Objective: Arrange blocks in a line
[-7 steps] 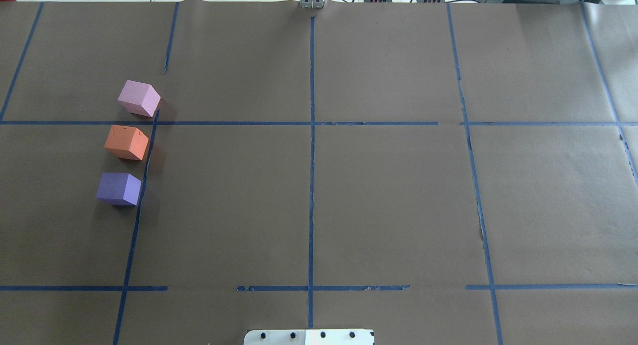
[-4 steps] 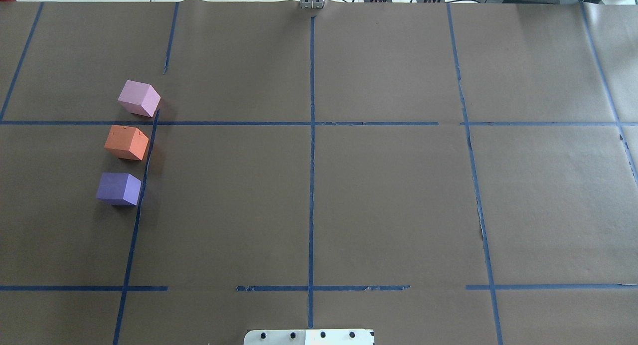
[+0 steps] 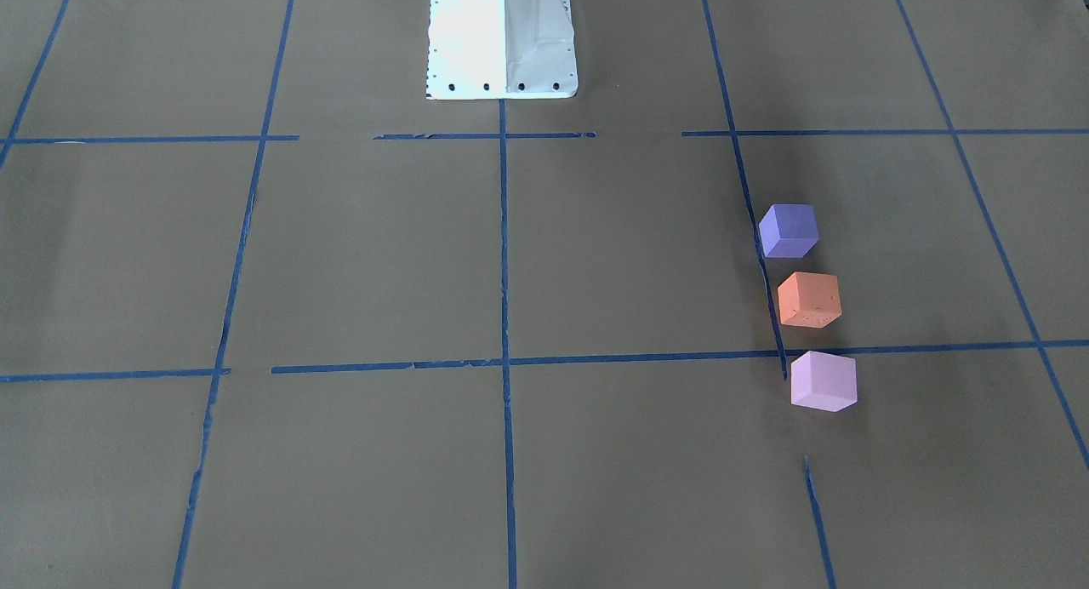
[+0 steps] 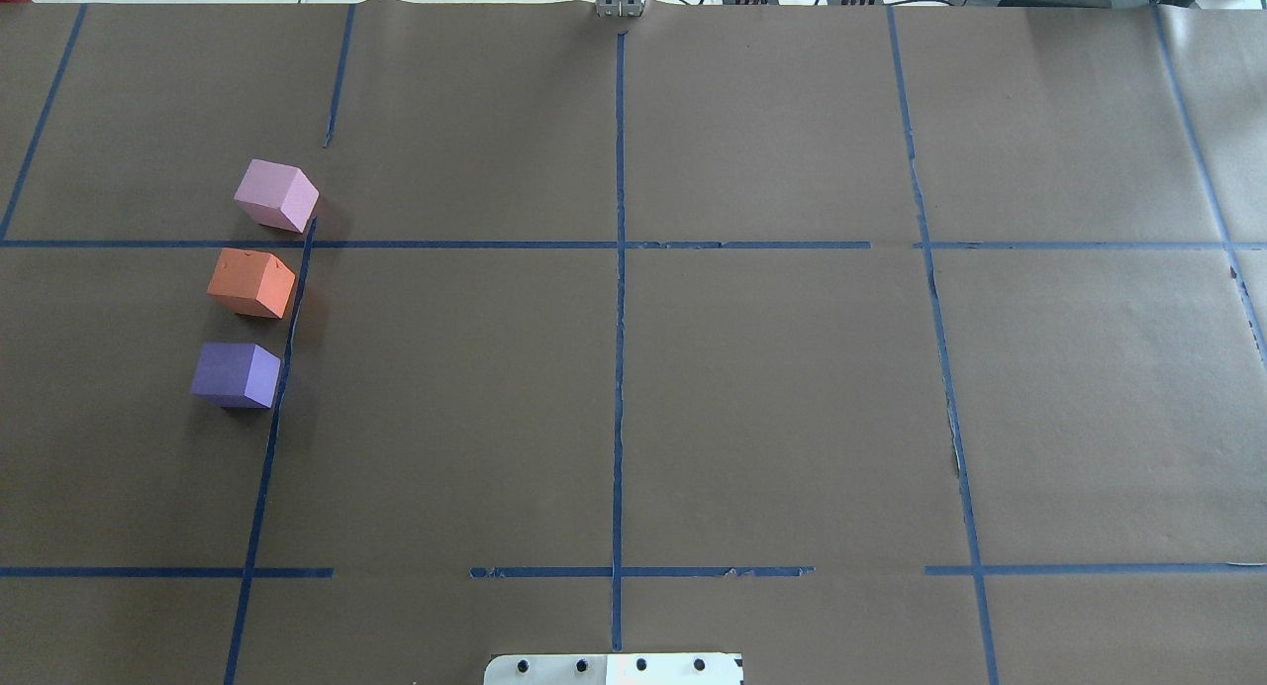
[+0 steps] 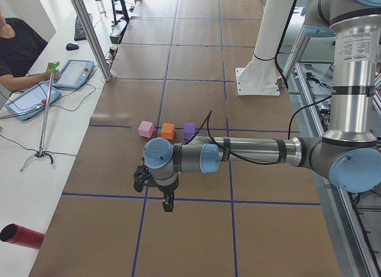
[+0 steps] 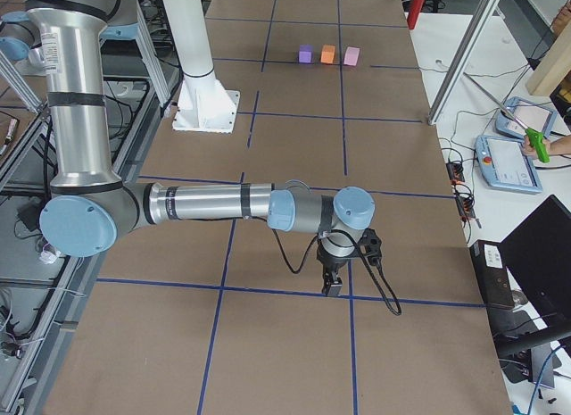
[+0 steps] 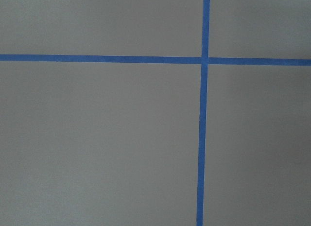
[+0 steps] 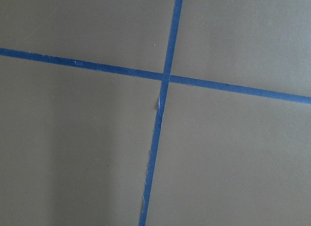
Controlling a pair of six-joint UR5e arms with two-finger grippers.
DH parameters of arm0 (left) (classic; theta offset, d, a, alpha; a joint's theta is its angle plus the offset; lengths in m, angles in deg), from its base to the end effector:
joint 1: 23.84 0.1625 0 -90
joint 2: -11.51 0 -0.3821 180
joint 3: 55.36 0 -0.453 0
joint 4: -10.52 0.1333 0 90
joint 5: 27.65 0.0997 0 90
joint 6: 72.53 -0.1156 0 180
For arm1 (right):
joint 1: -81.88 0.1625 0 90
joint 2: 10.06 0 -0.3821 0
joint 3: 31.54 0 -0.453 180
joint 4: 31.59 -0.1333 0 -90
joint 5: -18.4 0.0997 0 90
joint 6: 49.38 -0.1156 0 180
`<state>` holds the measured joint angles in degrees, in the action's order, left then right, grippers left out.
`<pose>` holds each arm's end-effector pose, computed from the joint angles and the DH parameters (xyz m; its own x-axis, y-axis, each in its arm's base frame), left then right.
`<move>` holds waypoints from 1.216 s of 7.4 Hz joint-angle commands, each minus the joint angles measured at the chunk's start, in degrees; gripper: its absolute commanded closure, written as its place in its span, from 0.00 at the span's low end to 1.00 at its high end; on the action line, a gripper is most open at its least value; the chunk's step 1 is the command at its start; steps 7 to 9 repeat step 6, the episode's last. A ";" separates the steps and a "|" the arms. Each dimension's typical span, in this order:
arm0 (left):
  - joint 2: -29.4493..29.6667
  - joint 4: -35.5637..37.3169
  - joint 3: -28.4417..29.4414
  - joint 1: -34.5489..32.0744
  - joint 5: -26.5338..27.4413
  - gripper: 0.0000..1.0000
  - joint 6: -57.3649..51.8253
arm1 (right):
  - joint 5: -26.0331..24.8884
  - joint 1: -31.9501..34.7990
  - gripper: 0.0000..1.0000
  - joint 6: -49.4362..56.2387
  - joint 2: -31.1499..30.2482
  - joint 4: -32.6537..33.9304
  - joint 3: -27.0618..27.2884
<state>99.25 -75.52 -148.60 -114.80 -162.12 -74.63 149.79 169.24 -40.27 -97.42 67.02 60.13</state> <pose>-0.0612 -0.5322 0.6241 0.7130 -0.0117 -0.7010 -0.0094 0.9996 -0.0263 0.0309 -0.5643 0.6041 0.7350 -0.1429 0.6629 0.1644 0.9859 0.0304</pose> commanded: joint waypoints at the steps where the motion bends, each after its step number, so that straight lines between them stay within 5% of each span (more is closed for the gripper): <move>1: 0.15 0.09 -0.10 0.00 0.00 0.00 0.08 | 0.00 0.00 0.00 0.02 0.00 0.00 0.09; 9: 0.24 0.00 0.16 0.00 0.17 0.00 -2.02 | 0.00 0.00 0.00 -0.06 0.00 0.00 0.00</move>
